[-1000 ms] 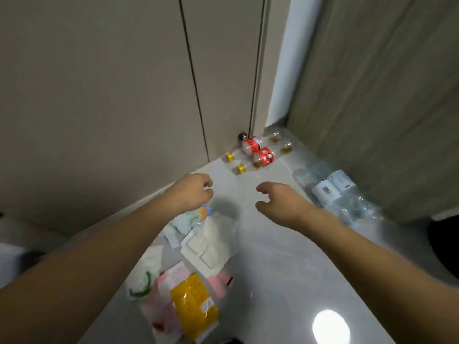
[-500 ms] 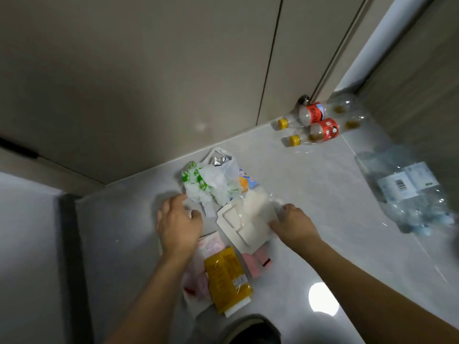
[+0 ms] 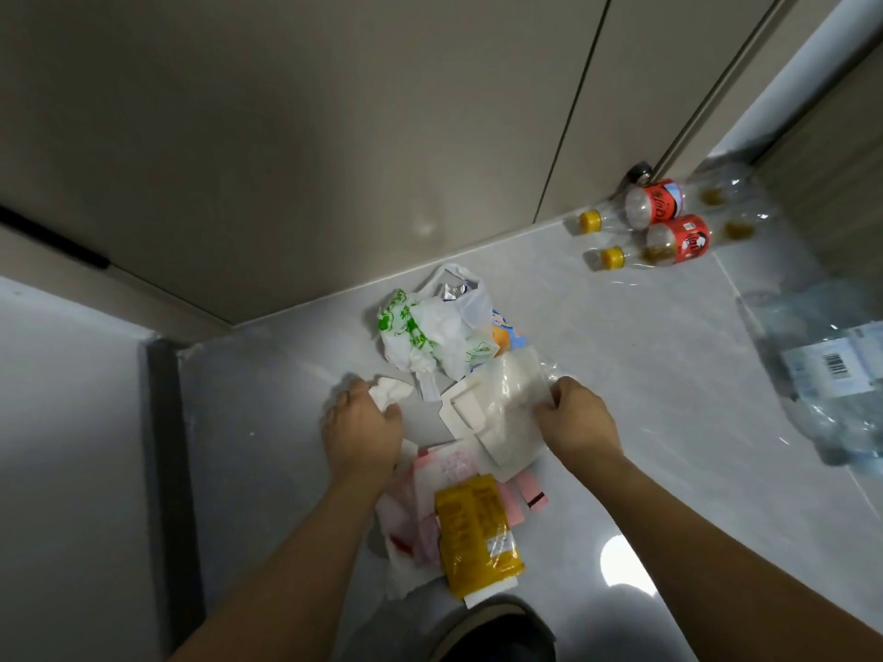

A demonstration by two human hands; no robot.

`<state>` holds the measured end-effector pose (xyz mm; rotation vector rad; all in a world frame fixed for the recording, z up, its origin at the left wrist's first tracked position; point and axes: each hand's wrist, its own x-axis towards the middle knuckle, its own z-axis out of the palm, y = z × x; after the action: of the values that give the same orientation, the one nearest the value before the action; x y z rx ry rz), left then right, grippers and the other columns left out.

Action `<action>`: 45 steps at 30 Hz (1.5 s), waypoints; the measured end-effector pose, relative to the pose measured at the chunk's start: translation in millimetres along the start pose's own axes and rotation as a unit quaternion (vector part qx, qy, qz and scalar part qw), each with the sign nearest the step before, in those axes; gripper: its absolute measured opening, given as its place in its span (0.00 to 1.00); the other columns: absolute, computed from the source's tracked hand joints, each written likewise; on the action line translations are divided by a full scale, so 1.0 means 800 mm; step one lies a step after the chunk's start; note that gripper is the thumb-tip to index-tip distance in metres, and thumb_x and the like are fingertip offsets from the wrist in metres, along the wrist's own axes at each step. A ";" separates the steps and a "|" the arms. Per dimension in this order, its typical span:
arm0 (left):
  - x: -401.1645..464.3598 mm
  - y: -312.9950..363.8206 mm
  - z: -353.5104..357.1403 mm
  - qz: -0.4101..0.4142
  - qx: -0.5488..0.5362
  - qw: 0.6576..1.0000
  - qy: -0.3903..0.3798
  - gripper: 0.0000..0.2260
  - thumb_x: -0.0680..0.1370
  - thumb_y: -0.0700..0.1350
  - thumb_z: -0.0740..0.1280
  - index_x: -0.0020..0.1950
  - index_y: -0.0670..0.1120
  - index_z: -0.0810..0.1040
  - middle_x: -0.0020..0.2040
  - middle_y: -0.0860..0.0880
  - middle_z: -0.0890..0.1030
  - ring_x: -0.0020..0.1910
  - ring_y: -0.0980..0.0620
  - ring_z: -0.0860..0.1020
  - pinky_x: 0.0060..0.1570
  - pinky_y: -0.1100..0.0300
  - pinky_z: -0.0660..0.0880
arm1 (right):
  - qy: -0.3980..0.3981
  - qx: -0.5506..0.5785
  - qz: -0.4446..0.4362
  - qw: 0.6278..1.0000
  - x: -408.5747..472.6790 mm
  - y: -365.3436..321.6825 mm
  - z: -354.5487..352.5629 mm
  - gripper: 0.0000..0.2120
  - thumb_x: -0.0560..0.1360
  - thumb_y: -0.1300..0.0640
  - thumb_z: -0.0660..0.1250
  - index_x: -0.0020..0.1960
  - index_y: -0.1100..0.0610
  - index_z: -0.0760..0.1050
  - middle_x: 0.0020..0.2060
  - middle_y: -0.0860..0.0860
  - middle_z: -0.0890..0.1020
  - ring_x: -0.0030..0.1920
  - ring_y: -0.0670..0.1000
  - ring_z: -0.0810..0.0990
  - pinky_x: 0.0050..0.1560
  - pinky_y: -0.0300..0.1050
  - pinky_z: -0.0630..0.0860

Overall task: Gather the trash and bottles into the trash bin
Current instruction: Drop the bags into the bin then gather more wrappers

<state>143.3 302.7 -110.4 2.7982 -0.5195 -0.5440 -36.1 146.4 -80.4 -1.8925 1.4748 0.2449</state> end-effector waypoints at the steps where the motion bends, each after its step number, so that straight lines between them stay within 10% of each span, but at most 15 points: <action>1: 0.000 0.002 -0.003 0.002 -0.025 1.000 0.010 0.15 0.74 0.47 0.67 0.57 0.40 0.74 0.54 0.39 0.78 0.54 0.37 0.76 0.54 0.49 0.74 | 0.000 0.025 -0.002 1.000 0.000 0.000 -0.002 0.06 0.74 0.60 0.60 0.39 0.56 0.67 0.37 0.52 0.76 0.41 0.57 0.75 0.39 0.46 0.69; 9: -0.022 0.044 -0.046 0.058 -0.262 0.958 0.098 0.13 0.78 0.51 0.59 0.54 0.45 0.76 0.52 0.46 0.78 0.52 0.46 0.76 0.52 0.53 0.73 | 0.050 0.050 -0.059 0.996 -0.012 0.000 -0.057 0.11 0.76 0.62 0.55 0.56 0.54 0.70 0.44 0.55 0.81 0.42 0.60 0.80 0.43 0.51 0.78; 20: -0.062 0.180 -0.079 -0.027 -0.578 0.774 -0.259 0.08 0.80 0.39 0.60 0.52 0.46 0.79 0.51 0.46 0.83 0.51 0.47 0.81 0.53 0.54 0.76 | 0.104 -0.050 -0.076 0.990 -0.049 0.036 -0.190 0.10 0.78 0.53 0.56 0.44 0.59 0.69 0.41 0.56 0.76 0.41 0.58 0.73 0.40 0.48 0.69; 30: -0.134 0.295 -0.077 0.283 -0.196 0.898 -0.274 0.09 0.75 0.43 0.70 0.39 0.46 0.71 0.35 0.47 0.74 0.35 0.50 0.73 0.38 0.56 0.70 | 0.122 -0.085 -0.018 0.989 -0.135 0.155 -0.313 0.11 0.77 0.56 0.58 0.36 0.52 0.65 0.41 0.51 0.73 0.46 0.55 0.70 0.43 0.41 0.61; 34: -0.173 0.335 -0.078 0.345 -0.090 0.892 -0.278 0.11 0.78 0.49 0.66 0.41 0.46 0.67 0.34 0.46 0.76 0.31 0.47 0.78 0.31 0.58 0.73 | 0.114 -0.079 0.006 0.990 -0.155 0.199 -0.332 0.07 0.76 0.53 0.58 0.43 0.56 0.69 0.49 0.58 0.79 0.45 0.57 0.73 0.43 0.44 0.66; 41: -0.237 0.391 -0.086 0.370 -0.083 0.862 -0.338 0.18 0.76 0.30 0.50 0.50 0.51 0.71 0.43 0.37 0.79 0.30 0.46 0.79 0.27 0.56 0.76 | 0.116 -0.059 0.019 0.991 -0.196 0.250 -0.358 0.03 0.75 0.58 0.57 0.47 0.54 0.69 0.51 0.59 0.79 0.47 0.58 0.74 0.45 0.44 0.68; 45: -0.259 0.422 -0.096 0.350 -0.056 0.873 -0.335 0.13 0.73 0.31 0.55 0.42 0.41 0.78 0.38 0.39 0.78 0.31 0.46 0.76 0.34 0.57 0.76 | 0.132 -0.032 -0.002 0.991 -0.206 0.260 -0.367 0.26 0.72 0.68 0.52 0.66 0.49 0.57 0.42 0.58 0.78 0.41 0.59 0.77 0.43 0.51 0.74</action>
<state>-105.5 89.9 125.3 2.0084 -1.4845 -1.2862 -357.8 68.3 136.9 -2.0399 1.6527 0.0411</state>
